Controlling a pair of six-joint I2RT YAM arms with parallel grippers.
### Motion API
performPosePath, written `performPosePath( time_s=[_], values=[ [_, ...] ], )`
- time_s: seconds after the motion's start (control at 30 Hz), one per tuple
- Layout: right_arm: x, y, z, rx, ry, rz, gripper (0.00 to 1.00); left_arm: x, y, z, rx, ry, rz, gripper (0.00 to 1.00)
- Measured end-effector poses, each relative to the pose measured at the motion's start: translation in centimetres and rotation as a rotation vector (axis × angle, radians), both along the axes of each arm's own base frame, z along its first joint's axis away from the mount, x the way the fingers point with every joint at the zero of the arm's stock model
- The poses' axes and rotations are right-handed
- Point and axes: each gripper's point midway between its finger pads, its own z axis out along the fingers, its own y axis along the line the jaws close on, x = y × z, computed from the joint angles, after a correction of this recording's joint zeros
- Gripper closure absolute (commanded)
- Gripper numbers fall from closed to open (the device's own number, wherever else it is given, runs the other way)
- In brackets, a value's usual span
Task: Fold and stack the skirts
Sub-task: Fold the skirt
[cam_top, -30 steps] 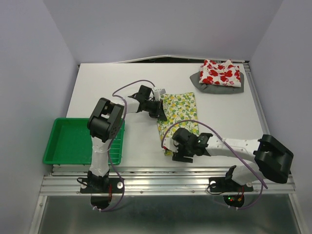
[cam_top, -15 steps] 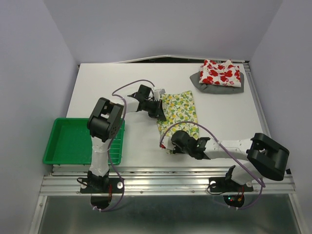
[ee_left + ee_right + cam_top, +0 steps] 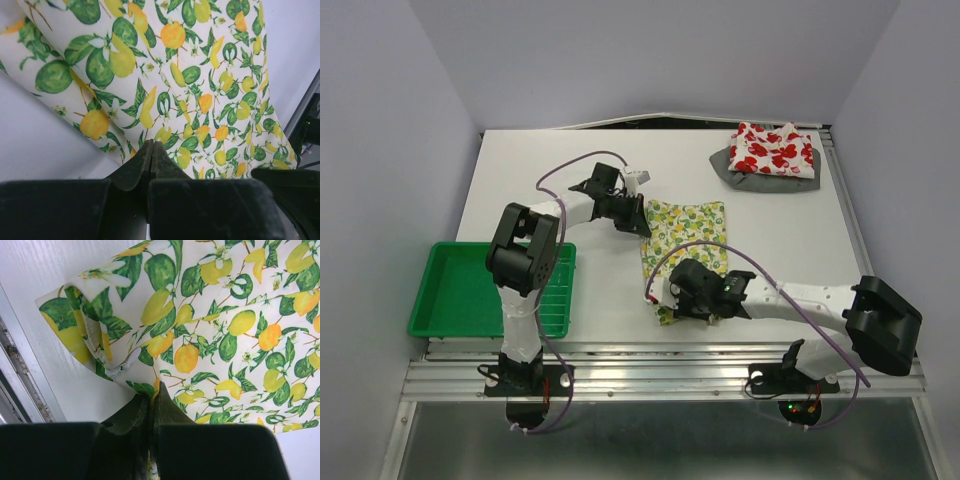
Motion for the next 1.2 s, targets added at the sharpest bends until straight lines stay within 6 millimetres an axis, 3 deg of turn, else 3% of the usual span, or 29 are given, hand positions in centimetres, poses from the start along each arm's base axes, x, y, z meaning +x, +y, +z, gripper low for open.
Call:
performPosePath(
  time_s=[0.27, 0.53, 0.93, 1.07, 1.2],
  values=[
    [-1.1, -0.7, -0.3, -0.022, 0.061, -0.02, 0.99, -0.2, -0.1, 0.8, -0.016, -0.015, -0.021, 1.0],
    [-1.3, 0.2, 0.4, 0.006, 0.087, -0.017, 0.99, -1.2, -0.7, 0.7, -0.07, 0.026, -0.071, 1.0],
    [-1.7, 0.3, -0.1, -0.001, 0.115, -0.017, 0.99, -2.4, -1.8, 2.4, -0.167, 0.03, -0.111, 1.0],
    [-1.8, 0.3, 0.0, 0.001, 0.122, -0.023, 0.99, -2.1, -1.4, 1.0, -0.118, 0.043, -0.076, 1.0],
    [-1.8, 0.6, 0.4, 0.008, 0.13, -0.031, 0.99, -2.7, -0.5, -2.9, -0.037, 0.136, -0.043, 1.0]
  ],
)
